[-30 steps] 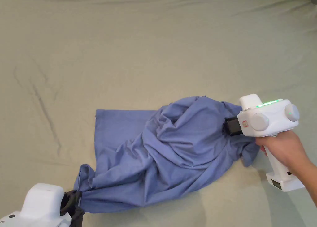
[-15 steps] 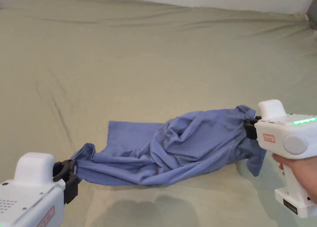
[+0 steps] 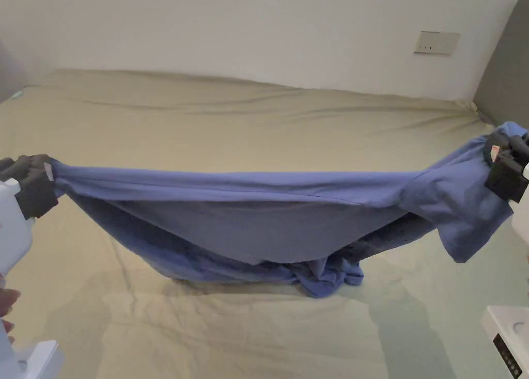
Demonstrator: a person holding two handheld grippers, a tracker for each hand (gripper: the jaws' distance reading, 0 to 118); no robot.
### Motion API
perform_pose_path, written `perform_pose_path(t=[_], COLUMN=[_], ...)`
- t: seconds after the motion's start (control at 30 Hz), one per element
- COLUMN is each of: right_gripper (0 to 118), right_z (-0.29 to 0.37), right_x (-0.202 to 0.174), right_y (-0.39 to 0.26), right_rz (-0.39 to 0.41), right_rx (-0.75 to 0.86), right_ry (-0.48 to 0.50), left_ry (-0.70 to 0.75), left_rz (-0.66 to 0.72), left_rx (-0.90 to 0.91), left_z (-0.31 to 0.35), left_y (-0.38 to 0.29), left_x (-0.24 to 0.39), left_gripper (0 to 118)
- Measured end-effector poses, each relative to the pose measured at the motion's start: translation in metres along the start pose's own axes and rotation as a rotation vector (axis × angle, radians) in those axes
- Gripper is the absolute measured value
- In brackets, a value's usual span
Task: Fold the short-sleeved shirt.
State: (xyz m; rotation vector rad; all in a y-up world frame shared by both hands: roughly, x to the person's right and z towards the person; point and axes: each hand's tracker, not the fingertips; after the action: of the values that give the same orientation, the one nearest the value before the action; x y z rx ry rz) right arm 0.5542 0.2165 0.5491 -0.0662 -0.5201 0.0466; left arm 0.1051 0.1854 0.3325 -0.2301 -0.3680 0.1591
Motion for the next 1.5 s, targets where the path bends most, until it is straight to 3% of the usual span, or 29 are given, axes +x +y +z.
perform_pose_path(t=[0.13,0.6,1.0,1.5], right_gripper=[9,9,9,10], right_z=[0.029,0.037,-0.064,-0.213], right_x=[-0.005,-0.02,-0.019,-0.047], right_y=[0.039,0.151,0.199,0.236], right_rz=[-0.008,0.119,0.173,0.258], right_rx=[0.118,0.253,0.22,0.214], right_ry=[-0.041,-0.156,-0.159,-0.252], left_ry=[-0.013,-0.049,-0.028,0.052], left_rz=[0.075,-0.028,-0.121,-0.284], left_rx=[0.117,0.359,0.38,0.363], left_z=[0.016,0.028,-0.042,-0.172], left_y=[0.039,0.151,0.225,0.269], left_x=[0.0,0.019,0.031,0.056], left_gripper=[3,3,2,2])
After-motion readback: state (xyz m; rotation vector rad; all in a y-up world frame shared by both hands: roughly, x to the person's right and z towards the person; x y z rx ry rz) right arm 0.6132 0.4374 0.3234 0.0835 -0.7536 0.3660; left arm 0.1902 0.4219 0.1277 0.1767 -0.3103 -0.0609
